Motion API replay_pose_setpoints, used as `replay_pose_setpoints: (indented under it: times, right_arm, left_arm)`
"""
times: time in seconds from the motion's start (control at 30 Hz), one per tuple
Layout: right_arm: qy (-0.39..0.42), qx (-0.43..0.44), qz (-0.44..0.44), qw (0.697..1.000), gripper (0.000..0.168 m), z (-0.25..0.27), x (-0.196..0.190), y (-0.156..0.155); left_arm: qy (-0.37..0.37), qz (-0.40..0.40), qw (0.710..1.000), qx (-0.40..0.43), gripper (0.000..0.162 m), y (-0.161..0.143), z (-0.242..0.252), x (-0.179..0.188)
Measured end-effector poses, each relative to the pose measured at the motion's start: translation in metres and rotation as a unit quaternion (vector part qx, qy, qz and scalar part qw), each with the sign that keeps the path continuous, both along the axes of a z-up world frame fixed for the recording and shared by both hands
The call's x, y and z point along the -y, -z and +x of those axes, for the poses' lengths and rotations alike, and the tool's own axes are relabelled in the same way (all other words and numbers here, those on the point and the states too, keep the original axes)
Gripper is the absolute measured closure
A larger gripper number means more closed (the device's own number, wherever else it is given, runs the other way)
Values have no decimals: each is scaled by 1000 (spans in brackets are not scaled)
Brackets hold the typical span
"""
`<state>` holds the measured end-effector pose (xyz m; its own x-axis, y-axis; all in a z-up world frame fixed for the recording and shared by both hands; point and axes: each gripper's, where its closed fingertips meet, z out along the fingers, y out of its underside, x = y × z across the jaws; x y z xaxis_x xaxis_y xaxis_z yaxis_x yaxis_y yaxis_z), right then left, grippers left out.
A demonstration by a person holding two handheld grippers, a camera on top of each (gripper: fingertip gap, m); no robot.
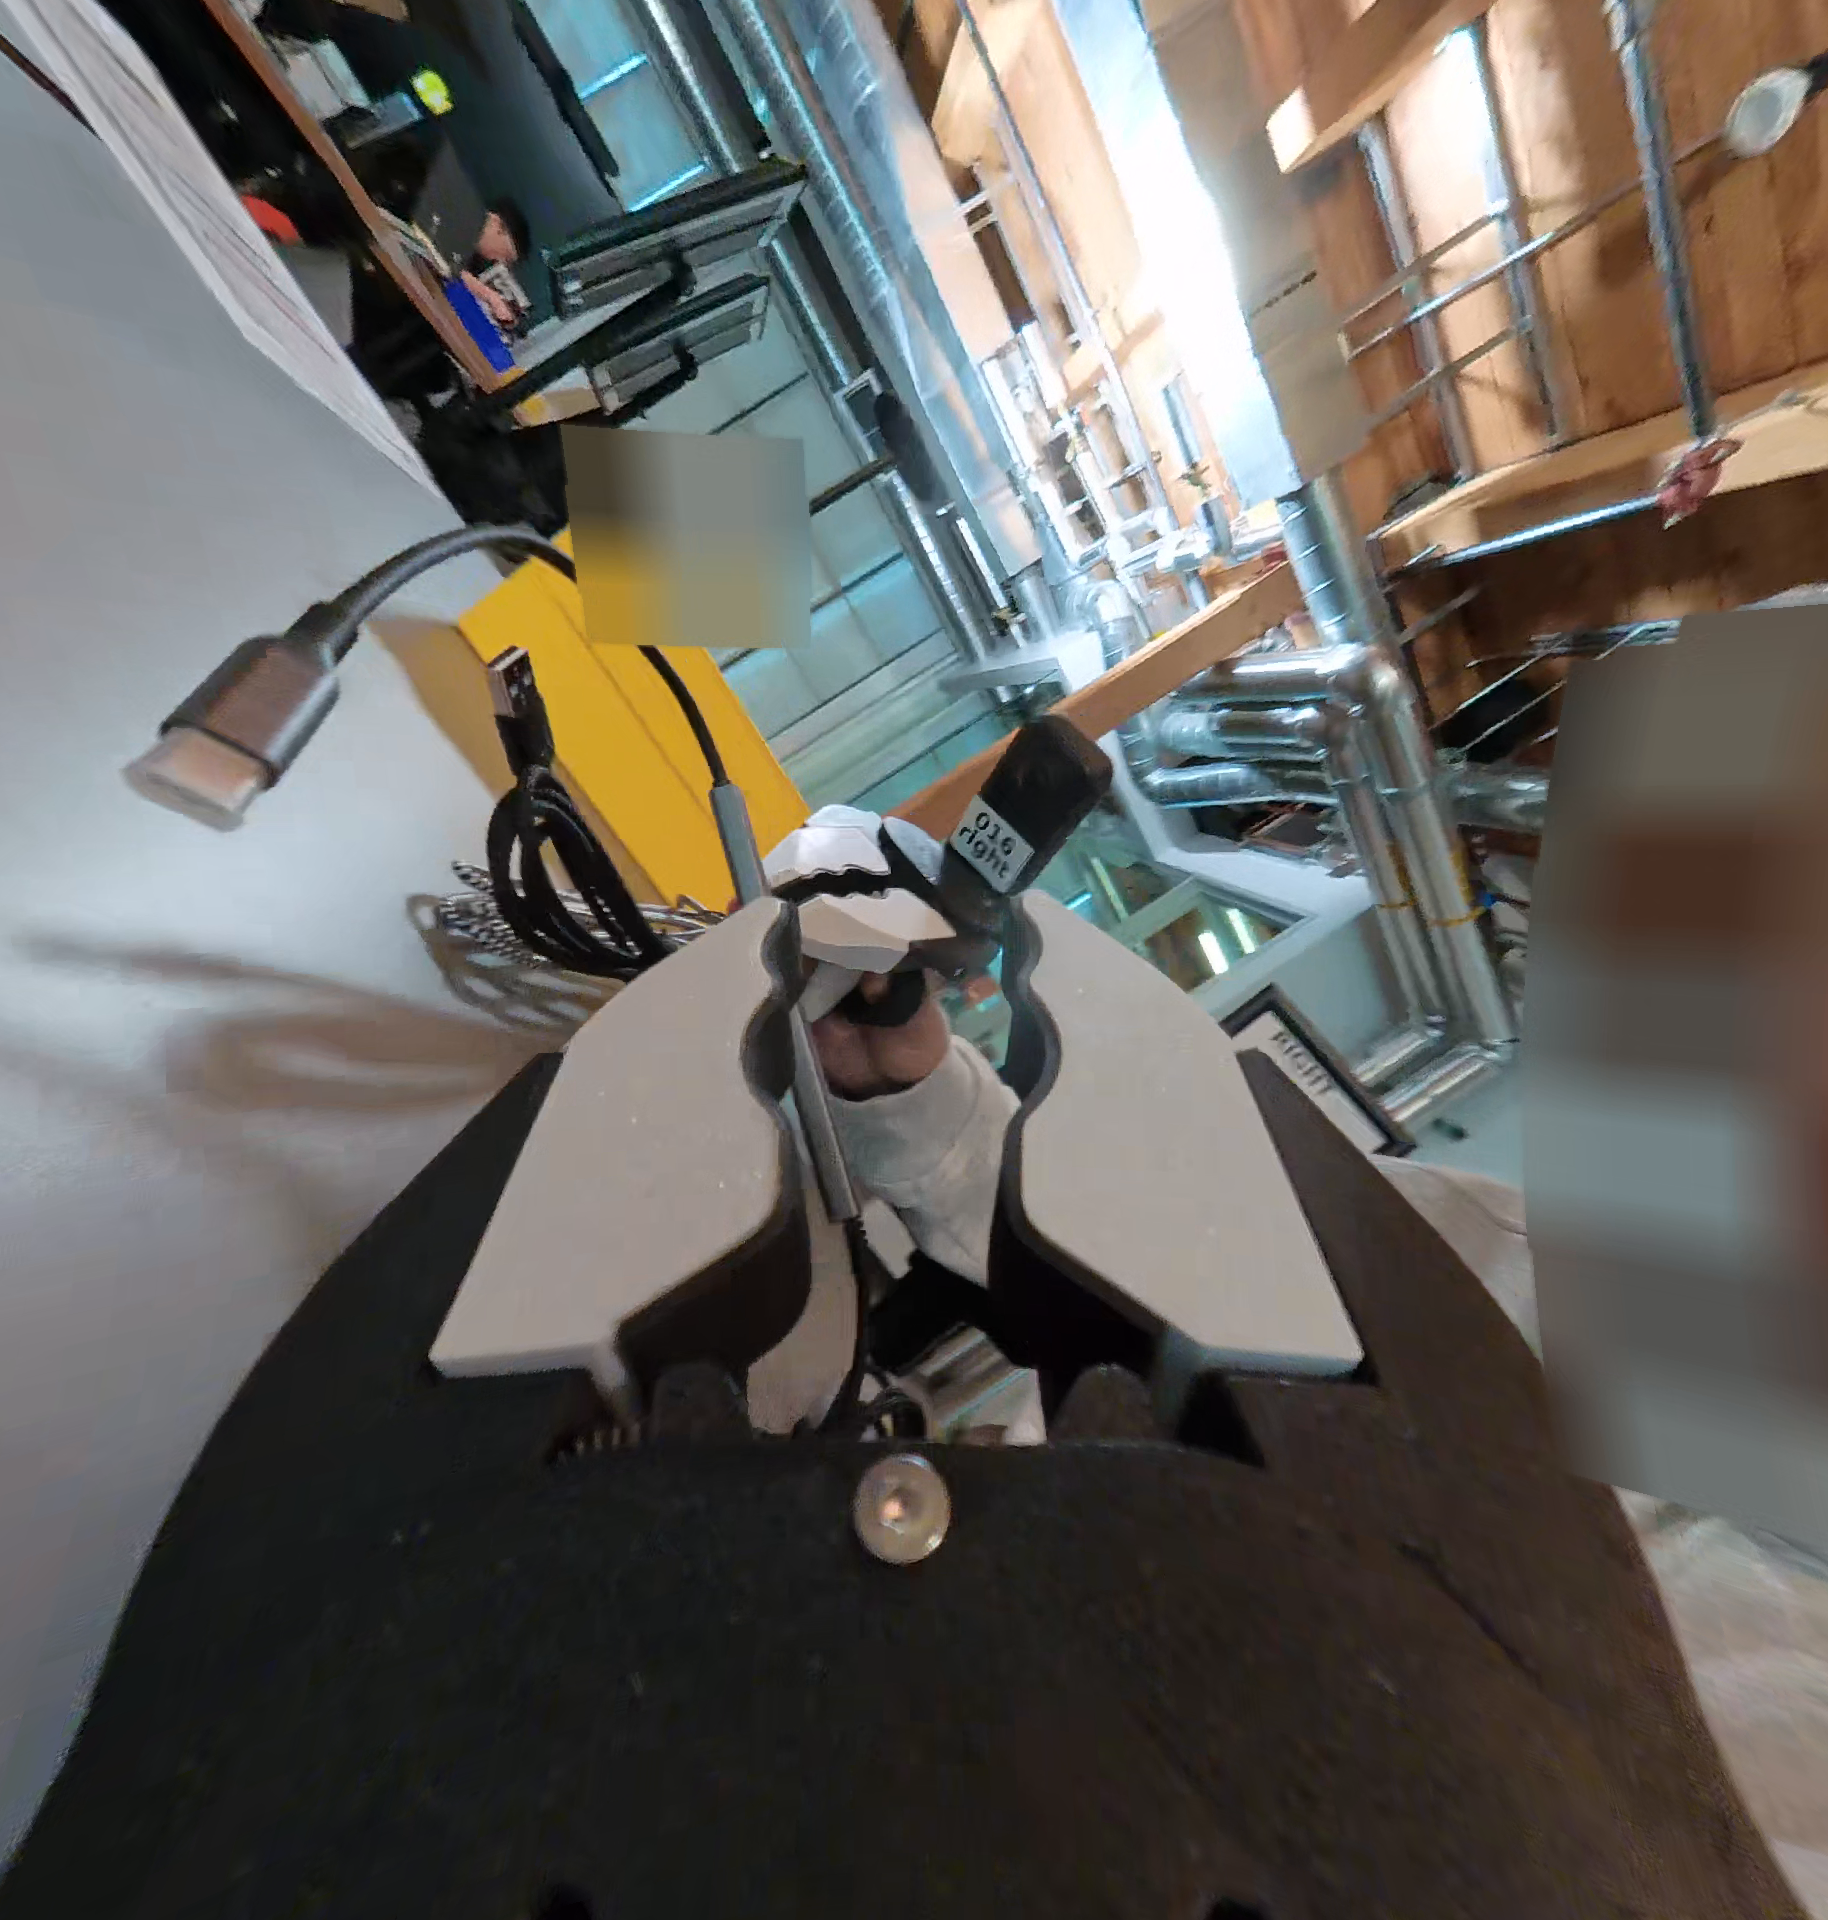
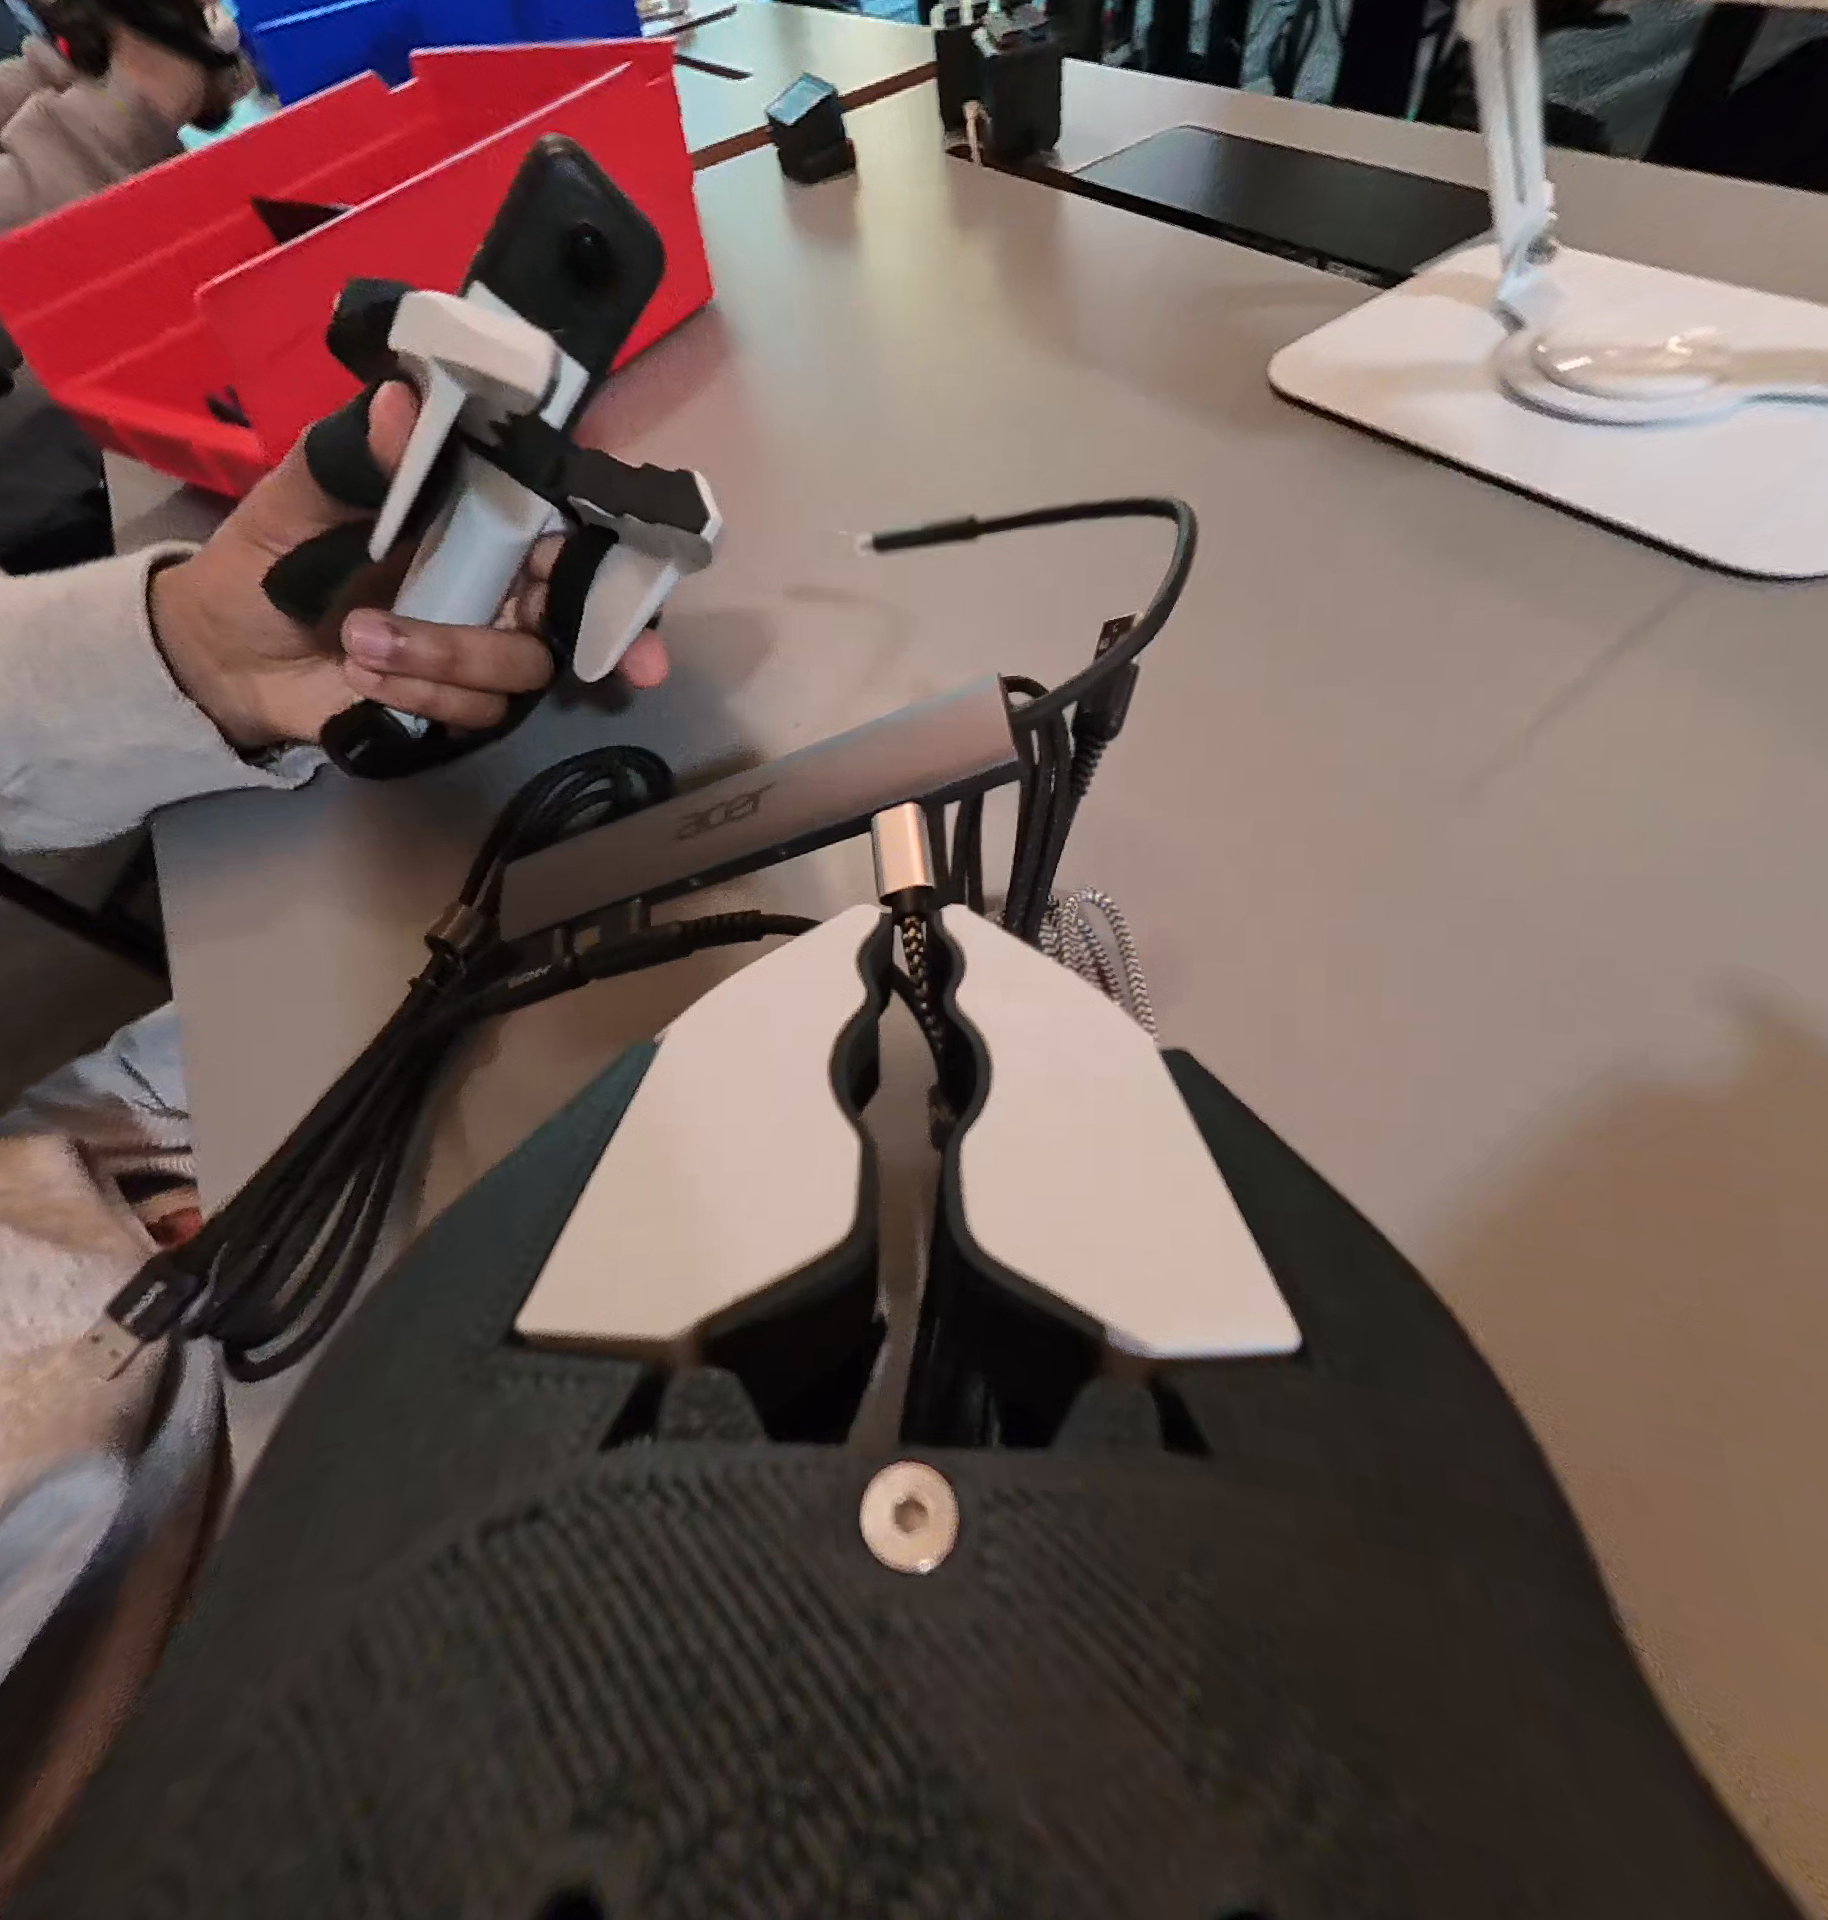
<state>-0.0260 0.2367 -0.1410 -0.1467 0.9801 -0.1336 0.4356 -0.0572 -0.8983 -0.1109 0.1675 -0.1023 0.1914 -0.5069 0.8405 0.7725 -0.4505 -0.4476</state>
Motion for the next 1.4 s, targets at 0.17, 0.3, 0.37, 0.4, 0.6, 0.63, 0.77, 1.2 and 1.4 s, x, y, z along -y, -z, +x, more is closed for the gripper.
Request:
replay_pose_setpoints:
  times: [0.17, 0.3, 0.37, 0.4, 0.6, 0.63, 0.77, 1.2, 1.4]
  right_arm:
    - [25, 1, 3, 1000, 168, 12, -4, -1]
    - [46, -22, 32, 998, 168, 21, -5, -14]
    - [44, -28, 52, 997, 162, 24, -5, -16]
    - [32, -26, 63, 997, 156, 25, -2, -14]
    - [-60, 47, 231, 970, 90, 17, 30, 23]
    - [-62, 67, 290, 953, 85, 17, 29, 30]
    - [-81, 75, 491, 864, 89, 10, 32, 37]
    - [-120, 75, 631, 762, 145, -26, 37, 49]
    - [-68, 30, 610, 789, 157, -32, 32, 17]
  left_arm:
    - [12, 1, 999, -36, 126, 5, 10, -11]
    - [43, -6, 999, -33, 127, 8, 23, -20]
    - [54, -8, 997, -48, 128, 10, 31, -23]
    - [57, -10, 997, -58, 128, 12, 33, -24]
    - [48, 3, 997, -58, 128, 10, 30, -25]
    - [41, 7, 998, -50, 128, 9, 27, -25]
    - [22, 27, 999, -16, 128, 2, 16, -23]
    - [-7, 49, 999, -2, 126, -5, 14, 10]
    - [-30, 62, 998, 14, 123, -9, 5, 17]
